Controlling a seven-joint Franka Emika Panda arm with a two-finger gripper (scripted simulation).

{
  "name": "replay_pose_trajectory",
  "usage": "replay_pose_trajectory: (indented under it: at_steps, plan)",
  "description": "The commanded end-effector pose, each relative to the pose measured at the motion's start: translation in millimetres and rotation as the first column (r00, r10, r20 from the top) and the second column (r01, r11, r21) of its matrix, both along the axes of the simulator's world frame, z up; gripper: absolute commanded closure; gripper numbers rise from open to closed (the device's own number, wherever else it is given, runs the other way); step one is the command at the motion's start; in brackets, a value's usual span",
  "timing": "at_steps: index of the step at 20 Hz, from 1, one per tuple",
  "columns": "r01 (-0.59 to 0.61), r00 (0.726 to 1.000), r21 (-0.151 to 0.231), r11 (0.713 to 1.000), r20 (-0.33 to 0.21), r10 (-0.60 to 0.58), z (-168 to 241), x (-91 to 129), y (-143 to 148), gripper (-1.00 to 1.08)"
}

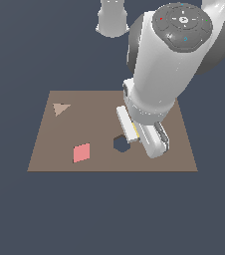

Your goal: Insert a designated object into the corresponding slot on a board.

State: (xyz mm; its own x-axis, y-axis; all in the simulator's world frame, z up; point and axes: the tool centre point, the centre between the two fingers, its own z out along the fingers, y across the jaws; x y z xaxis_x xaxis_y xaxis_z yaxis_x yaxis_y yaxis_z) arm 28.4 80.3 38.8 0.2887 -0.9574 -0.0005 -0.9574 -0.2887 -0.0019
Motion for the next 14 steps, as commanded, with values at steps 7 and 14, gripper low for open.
replay_pose_trajectory:
  at_steps: [7, 14]
  plan:
    - [0.354, 0.935, 0.001, 0.935, 0.0, -0.354, 1, 22, -16, 1.08]
    - [0.562, 0.827, 0.001, 0.827, -0.001, -0.562, 2, 32, -31, 1.08]
